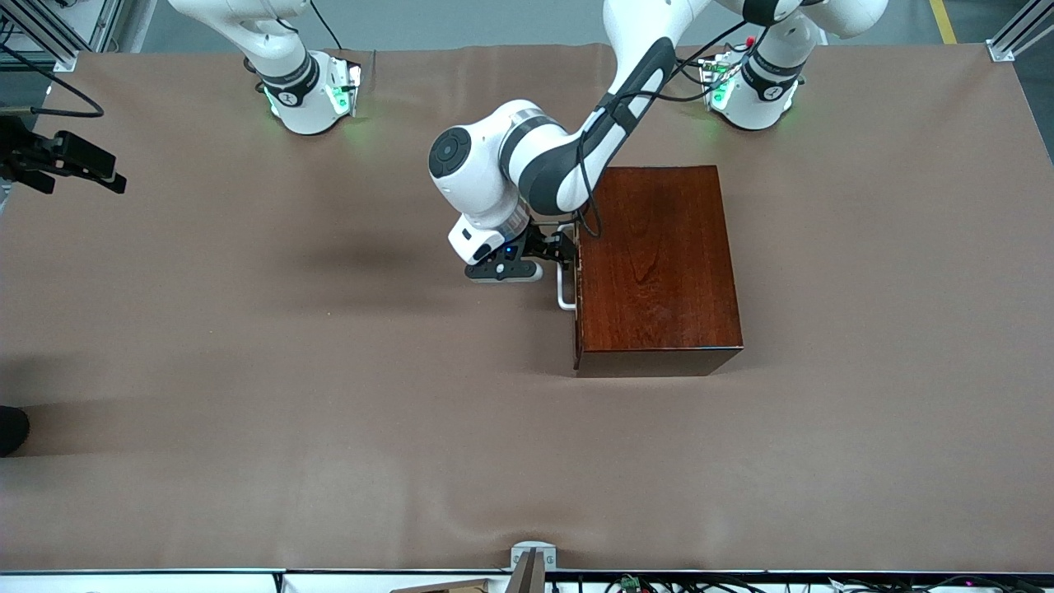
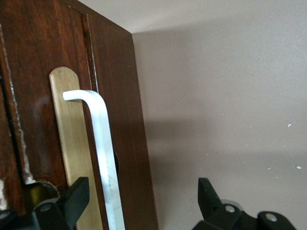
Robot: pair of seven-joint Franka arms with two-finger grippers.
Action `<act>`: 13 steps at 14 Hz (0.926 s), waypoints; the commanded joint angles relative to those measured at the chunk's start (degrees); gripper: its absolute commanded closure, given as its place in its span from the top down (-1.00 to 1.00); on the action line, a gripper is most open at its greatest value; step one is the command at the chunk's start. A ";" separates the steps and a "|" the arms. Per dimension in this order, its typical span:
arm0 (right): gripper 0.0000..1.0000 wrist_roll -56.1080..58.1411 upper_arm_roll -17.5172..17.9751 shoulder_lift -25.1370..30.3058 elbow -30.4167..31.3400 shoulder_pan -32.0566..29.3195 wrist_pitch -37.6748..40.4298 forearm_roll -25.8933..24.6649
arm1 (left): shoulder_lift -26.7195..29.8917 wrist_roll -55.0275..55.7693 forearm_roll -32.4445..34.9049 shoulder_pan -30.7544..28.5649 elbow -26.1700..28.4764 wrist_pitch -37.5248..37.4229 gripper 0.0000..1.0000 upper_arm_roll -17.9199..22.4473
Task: Open drawer, take yellow block, close drawer
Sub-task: 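Grasp the white handle with the left gripper and pull the drawer open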
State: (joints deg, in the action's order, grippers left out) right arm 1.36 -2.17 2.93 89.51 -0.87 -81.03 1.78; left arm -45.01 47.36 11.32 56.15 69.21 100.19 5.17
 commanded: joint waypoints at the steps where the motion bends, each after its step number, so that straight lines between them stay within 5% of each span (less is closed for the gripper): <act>1: 1.00 0.23 0.94 -0.21 -0.39 -1.59 -0.01 -0.37 | -0.96 1.86 1.33 0.63 -1.01 -1.04 1.00 0.63; 13: 1.00 0.23 0.94 -0.38 -0.66 -1.68 -0.10 -0.37 | -3.51 6.07 0.63 0.19 -1.36 3.34 1.00 0.63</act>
State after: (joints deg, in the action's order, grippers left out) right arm 1.36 -2.29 2.79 89.51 -0.99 -81.10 1.78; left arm -47.52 51.89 11.33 56.07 69.27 102.52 5.58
